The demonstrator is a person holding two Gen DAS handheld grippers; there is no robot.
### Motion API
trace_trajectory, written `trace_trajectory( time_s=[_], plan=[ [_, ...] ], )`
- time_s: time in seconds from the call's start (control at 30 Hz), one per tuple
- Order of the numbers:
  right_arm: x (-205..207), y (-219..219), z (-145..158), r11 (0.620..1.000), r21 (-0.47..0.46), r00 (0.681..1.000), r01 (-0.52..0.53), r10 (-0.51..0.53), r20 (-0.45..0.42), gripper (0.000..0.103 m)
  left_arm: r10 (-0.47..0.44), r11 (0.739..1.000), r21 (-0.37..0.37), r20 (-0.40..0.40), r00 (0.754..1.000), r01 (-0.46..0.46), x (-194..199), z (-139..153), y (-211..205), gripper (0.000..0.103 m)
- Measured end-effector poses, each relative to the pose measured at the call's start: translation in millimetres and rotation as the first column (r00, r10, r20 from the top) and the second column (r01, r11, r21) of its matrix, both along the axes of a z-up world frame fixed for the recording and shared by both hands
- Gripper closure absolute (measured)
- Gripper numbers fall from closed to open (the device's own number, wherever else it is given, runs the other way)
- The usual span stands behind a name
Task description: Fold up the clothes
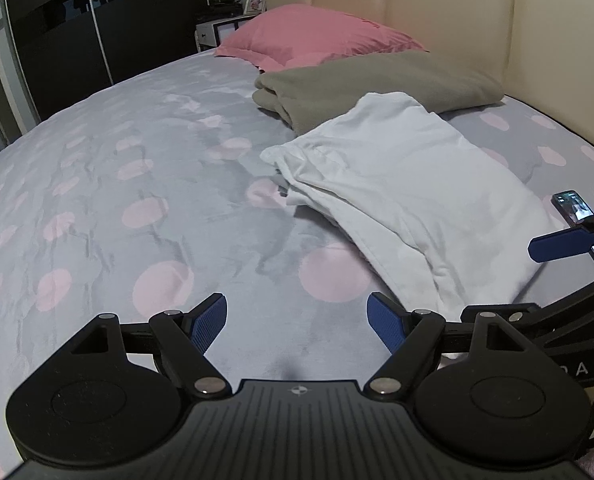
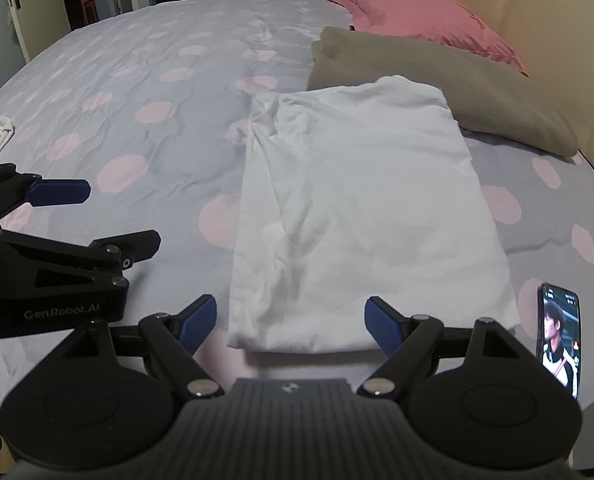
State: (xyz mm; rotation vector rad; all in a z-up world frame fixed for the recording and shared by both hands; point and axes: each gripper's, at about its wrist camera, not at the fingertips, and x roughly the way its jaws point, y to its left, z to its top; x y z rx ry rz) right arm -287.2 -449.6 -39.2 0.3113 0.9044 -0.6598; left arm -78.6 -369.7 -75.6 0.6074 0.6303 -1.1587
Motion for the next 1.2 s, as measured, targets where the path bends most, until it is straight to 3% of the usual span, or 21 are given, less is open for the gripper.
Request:
trace_trajectory(
  time_s=[1.2],
  plan=[
    [31.6,13.4,-12.0,0.999,-0.018,0.993,-0.046,0.043,-0.112,0.020,0.013,0.997,0.082,-0.025,1.000,-0.011,21.0,-12.0,1.5,0.026]
  ],
)
